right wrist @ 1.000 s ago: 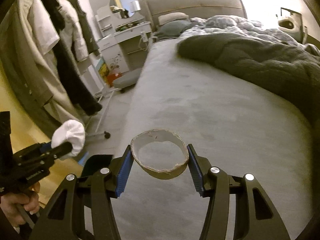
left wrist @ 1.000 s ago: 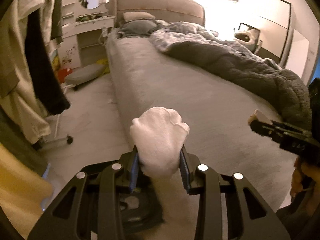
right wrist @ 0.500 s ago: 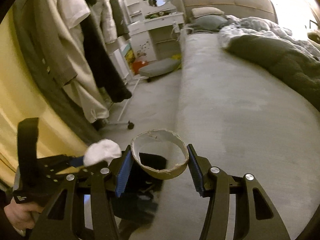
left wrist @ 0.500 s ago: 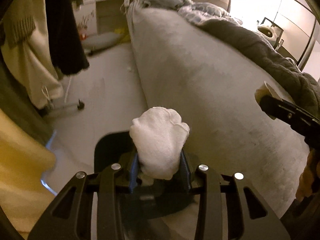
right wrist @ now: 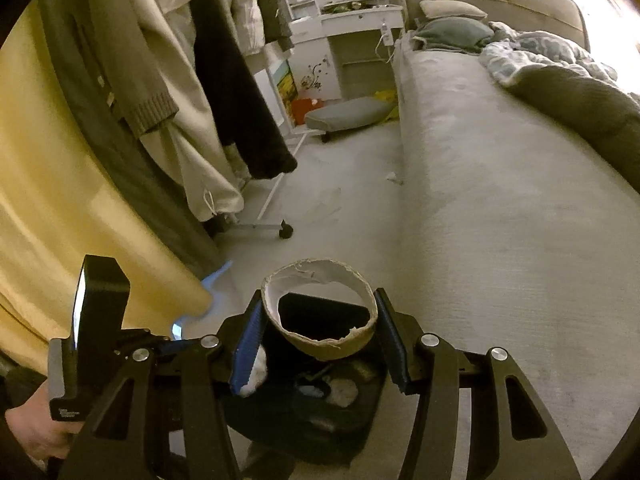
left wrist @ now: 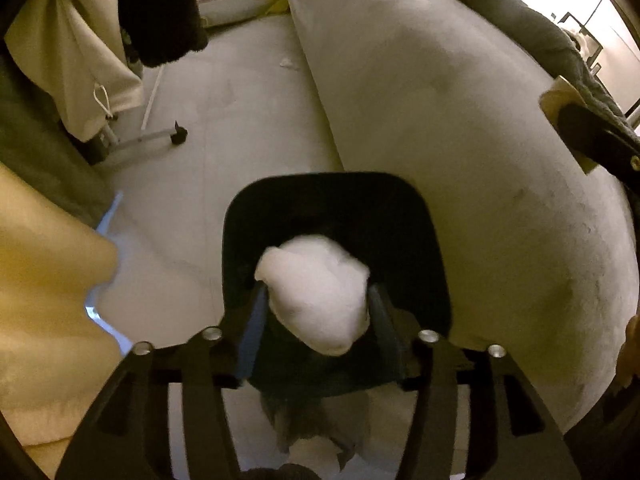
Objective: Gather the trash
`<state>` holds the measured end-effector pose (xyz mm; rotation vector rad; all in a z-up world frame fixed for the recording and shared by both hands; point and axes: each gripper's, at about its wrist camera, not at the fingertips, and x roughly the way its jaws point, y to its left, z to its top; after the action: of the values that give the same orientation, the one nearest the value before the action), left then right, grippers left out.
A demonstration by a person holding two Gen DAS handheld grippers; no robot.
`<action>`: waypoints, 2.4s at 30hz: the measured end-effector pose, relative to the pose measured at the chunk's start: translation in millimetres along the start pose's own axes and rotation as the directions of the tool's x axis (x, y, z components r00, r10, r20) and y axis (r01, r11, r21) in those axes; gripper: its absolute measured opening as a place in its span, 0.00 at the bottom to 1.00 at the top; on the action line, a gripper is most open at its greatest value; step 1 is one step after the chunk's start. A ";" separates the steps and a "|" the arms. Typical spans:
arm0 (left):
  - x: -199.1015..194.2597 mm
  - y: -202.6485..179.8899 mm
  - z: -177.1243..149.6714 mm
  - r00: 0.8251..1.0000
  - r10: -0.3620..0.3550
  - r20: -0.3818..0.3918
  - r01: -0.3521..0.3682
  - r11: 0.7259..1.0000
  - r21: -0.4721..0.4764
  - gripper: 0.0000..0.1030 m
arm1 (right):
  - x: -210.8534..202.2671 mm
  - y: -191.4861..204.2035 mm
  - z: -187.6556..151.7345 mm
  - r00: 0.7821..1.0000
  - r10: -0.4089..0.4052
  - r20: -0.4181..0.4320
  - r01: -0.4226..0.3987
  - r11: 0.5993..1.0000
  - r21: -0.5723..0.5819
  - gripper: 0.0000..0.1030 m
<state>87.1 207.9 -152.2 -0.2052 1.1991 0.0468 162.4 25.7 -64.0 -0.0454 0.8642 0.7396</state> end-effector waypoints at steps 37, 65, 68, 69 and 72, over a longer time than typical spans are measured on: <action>-167.3 15.7 -49.6 0.862 0.119 0.492 -0.103 0.993 -0.060 0.95 | 32.1 32.4 -38.3 0.990 0.010 -0.137 -0.025 0.993 -0.113 0.82; -211.7 -41.9 -51.1 0.803 0.120 0.585 -0.154 0.988 0.010 0.97 | -177.0 -65.6 -30.7 0.956 -0.201 0.215 0.202 0.979 0.018 0.97; -211.6 -45.5 -51.7 0.800 0.099 0.592 -0.144 0.989 0.029 0.97 | -196.6 -74.2 -38.4 0.944 -0.242 0.223 0.240 0.970 0.033 0.97; -210.9 -46.3 -51.8 0.801 0.095 0.591 -0.138 0.990 0.029 0.97 | -203.3 -77.8 -40.9 0.942 -0.252 0.222 0.249 0.968 0.043 0.97; -209.6 -47.4 -52.8 0.806 0.071 0.588 -0.107 0.994 0.027 0.97 | -221.3 -81.9 -50.1 0.929 -0.293 0.226 0.290 0.956 0.048 0.97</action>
<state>-31.1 167.0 30.4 -0.0691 0.5835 0.1469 85.5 -178.9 38.1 -0.0729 0.6216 0.4481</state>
